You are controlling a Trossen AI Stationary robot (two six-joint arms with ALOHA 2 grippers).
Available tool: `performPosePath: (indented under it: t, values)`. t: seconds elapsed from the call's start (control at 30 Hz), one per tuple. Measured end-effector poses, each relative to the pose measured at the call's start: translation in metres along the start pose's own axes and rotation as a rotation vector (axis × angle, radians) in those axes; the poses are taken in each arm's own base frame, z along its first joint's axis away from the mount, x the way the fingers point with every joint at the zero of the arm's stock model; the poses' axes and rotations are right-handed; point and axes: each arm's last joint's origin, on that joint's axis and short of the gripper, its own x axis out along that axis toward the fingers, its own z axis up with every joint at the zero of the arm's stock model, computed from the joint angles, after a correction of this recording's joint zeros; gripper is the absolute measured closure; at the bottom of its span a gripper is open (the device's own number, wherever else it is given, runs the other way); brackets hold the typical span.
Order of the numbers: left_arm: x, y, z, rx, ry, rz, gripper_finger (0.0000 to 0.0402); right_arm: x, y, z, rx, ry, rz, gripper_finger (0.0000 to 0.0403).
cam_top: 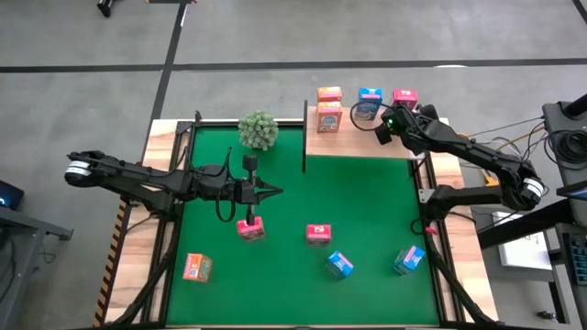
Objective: Stack cereal on shelf
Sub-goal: Put the left red cereal box on the shelf
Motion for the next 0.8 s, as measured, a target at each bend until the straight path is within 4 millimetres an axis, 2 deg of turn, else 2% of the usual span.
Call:
performPosePath:
  t: [0.17,0.33,0.57,0.8]
  values:
    - [0.0,0.0,0.0,0.0,0.0,0.0,0.0402,-0.01,0.002,0.002,0.037,-0.019,0.12,0.0394]
    - [0.0,0.0,0.0,-0.008,-0.001,0.001,0.0402,-0.04,0.005,0.0,0.053,-0.108,0.247,0.0394]
    - [0.0,0.0,0.0,-0.084,-0.005,0.002,0.0402,-0.082,0.025,-0.025,-0.018,-0.283,0.493,0.0394]
    - [0.0,-0.001,-0.002,-0.291,0.021,-0.009,0.0402,-0.108,0.038,-0.053,-0.157,-0.414,0.677,0.0394]
